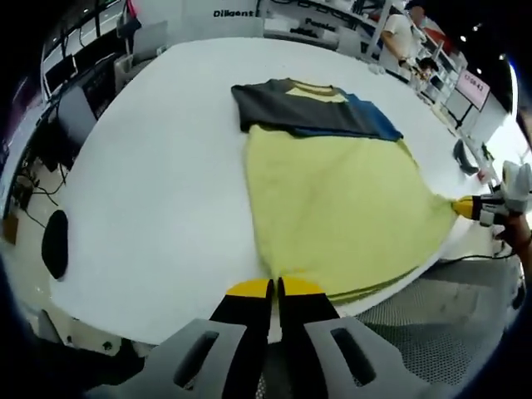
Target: Fold the garment on the visible template until the final outline fits inside the template.
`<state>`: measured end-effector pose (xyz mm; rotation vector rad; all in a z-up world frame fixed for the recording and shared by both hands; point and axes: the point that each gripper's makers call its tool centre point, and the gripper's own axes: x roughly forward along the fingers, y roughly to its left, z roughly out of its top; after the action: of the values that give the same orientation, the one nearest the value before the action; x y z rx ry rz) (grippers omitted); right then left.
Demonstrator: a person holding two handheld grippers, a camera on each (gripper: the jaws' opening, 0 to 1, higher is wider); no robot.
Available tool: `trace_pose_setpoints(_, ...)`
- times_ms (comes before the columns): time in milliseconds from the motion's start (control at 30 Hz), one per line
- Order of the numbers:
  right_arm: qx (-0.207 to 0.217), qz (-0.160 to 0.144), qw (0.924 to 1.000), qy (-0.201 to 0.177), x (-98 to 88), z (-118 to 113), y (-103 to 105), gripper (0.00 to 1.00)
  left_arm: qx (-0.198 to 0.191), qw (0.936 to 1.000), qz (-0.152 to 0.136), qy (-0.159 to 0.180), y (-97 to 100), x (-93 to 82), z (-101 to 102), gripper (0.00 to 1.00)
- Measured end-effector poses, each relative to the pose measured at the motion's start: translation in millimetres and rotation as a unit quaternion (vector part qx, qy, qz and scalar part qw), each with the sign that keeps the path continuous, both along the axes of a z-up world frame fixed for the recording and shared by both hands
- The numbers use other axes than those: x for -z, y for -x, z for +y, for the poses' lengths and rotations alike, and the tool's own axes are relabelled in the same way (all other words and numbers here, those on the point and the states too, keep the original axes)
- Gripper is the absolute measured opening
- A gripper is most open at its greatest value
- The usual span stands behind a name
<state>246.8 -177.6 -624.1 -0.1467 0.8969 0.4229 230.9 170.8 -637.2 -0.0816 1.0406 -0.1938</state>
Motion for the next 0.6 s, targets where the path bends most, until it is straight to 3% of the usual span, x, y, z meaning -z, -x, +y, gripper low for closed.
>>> trace_pose_setpoints(100, -0.011, -0.025, 0.9996, 0.004, -16.0, 2, -21, 0.0, -0.021, 0.9992, -0.017, 0.029, -19.7, -15.1, 0, 0.02)
trace_pose_setpoints(600, -0.031, -0.088, 0.9956, -0.001, -65.5, 7, -108, 0.0, -0.057, 0.9924, -0.089, 0.064, -114.1, -66.8, 5, 0.02)
